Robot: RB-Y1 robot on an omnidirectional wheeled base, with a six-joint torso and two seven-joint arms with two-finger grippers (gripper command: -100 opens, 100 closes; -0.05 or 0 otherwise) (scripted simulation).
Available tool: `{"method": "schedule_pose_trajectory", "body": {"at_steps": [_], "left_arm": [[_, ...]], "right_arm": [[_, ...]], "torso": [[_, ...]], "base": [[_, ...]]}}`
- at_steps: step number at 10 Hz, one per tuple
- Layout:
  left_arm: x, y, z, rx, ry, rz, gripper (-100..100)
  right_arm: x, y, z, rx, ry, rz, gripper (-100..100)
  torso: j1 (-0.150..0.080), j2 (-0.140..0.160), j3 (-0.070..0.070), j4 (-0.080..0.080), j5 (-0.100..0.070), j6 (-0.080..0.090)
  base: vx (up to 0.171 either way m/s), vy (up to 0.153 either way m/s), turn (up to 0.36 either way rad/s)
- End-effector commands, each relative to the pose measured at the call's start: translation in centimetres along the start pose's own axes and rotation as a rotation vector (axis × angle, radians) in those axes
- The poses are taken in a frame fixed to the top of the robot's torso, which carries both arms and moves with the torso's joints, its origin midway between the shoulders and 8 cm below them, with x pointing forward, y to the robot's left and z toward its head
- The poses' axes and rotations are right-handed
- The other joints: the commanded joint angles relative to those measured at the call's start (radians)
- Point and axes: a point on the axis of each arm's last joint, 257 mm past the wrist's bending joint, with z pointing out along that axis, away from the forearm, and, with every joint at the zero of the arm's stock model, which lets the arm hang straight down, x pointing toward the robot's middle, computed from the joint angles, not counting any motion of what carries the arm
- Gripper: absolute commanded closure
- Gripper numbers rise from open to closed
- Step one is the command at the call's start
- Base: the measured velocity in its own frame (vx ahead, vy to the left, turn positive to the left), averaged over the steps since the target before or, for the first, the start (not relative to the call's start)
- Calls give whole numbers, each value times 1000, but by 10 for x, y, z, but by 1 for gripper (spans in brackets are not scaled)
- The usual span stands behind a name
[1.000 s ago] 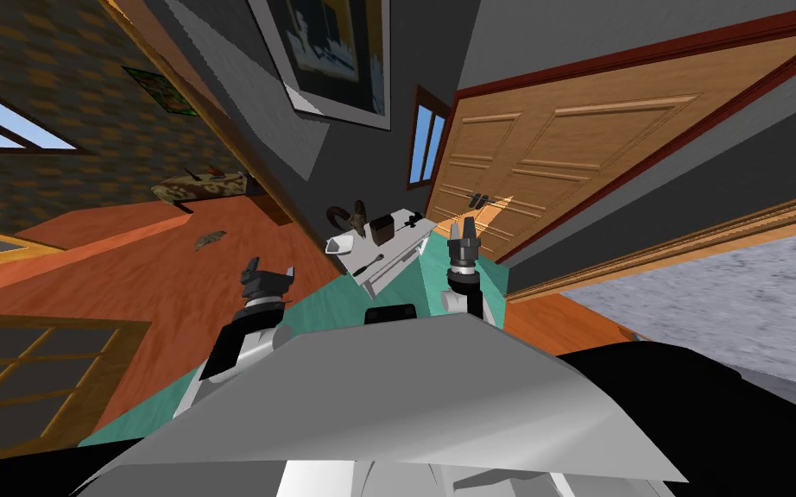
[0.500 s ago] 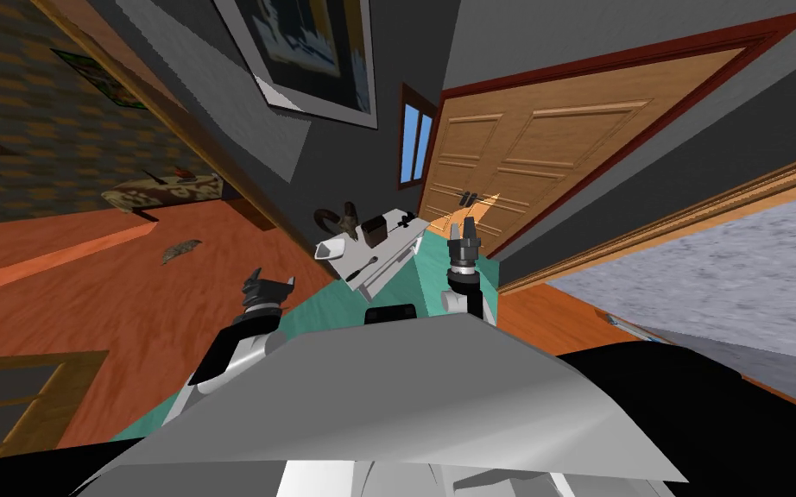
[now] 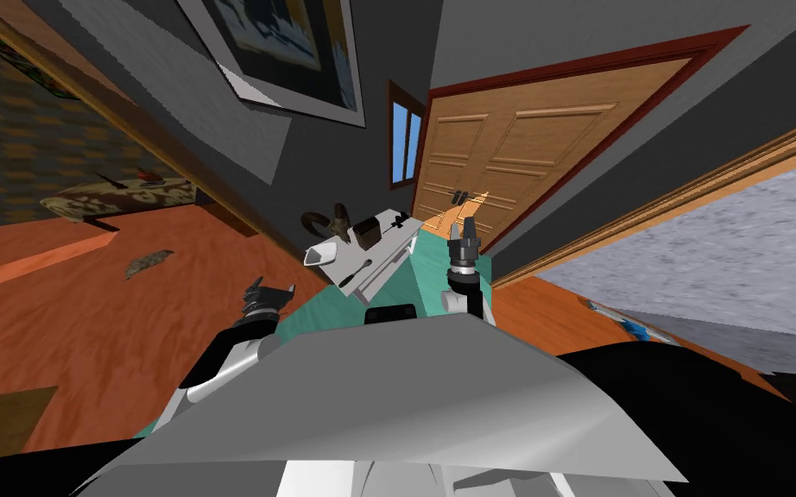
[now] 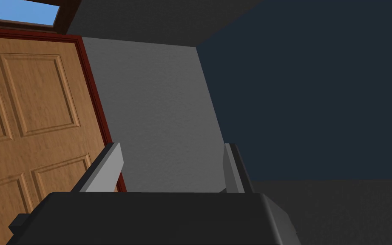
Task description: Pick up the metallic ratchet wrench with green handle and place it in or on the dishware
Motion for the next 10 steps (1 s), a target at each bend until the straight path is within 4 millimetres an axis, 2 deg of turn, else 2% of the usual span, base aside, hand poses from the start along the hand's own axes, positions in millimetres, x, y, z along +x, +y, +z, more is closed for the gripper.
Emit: {"method": "schedule_pose_trajectory", "body": {"at_steps": [1, 2, 3, 4, 5, 6, 7, 8, 9, 10], "left_arm": [[-22, 13, -3, -57, -48, -37, -100], [-24, 18, -3, -76, -57, -37, -100], [-41, 28, -7, -114, -93, -67, -100], [-44, 34, -8, -136, -104, -67, -100], [-61, 43, -12, -171, -139, -96, -100], [-63, 50, -13, -197, -152, -97, -100], [-81, 63, -20, -248, -195, -125, -100], [-82, 65, -21, -257, -200, -125, -100], [-99, 78, -28, -303, -241, -151, -100], [-100, 81, -29, -316, -249, -152, -100]], "right_arm": [[0, 0, 0, 0, 0, 0, 0], [0, 0, 0, 0, 0, 0, 0], [0, 0, 0, 0, 0, 0, 0], [0, 0, 0, 0, 0, 0, 0], [0, 0, 0, 0, 0, 0, 0], [0, 0, 0, 0, 0, 0, 0], [0, 0, 0, 0, 0, 0, 0], [0, 0, 0, 0, 0, 0, 0], [0, 0, 0, 0, 0, 0, 0], [0, 0, 0, 0, 0, 0, 0]], "torso": [[0, 0, 0, 0, 0, 0], [-1, -1, -1, 0, 0, 0], [-1, -1, -1, 0, 0, 0], [-1, -1, -1, 0, 0, 0], [0, -1, -1, 0, 0, 0], [0, -2, -1, 0, 0, 0], [0, -1, -1, 0, 0, 0], [-2, -2, -1, 0, 0, 0], [-1, -1, -1, 0, 0, 0], [-1, -2, -1, 0, 0, 0]], "base": [[66, -41, -252], [56, -33, -104], [57, -41, -171], [58, -25, -119], [78, -23, -219], [65, -23, -140], [76, -58, -209], [63, -42, -121], [70, -33, -252], [65, -16, -106]]}}
